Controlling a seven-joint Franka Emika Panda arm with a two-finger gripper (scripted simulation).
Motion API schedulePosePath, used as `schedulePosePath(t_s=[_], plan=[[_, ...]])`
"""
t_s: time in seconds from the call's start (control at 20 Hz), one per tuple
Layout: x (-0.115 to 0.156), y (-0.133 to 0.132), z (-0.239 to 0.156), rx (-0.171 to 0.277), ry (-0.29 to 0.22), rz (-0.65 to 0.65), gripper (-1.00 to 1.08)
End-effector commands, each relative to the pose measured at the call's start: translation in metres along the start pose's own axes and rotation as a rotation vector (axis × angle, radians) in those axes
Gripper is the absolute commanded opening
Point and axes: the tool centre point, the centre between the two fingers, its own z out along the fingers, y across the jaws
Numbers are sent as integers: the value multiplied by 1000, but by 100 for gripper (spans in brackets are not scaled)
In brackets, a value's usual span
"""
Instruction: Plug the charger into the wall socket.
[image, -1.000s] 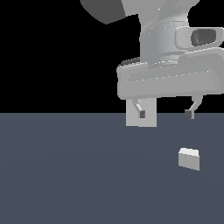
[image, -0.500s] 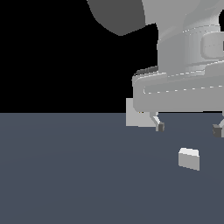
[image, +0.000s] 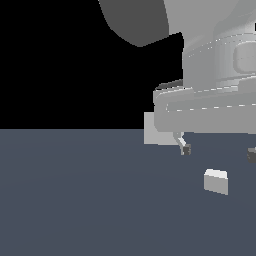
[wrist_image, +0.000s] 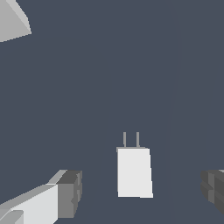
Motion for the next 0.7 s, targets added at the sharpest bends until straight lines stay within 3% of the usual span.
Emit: schedulePosePath(t_s=[0.0, 0.65], plan=[[-2, 0, 6, 0, -1, 1, 100], [-11, 1, 46, 1, 0, 4, 100]])
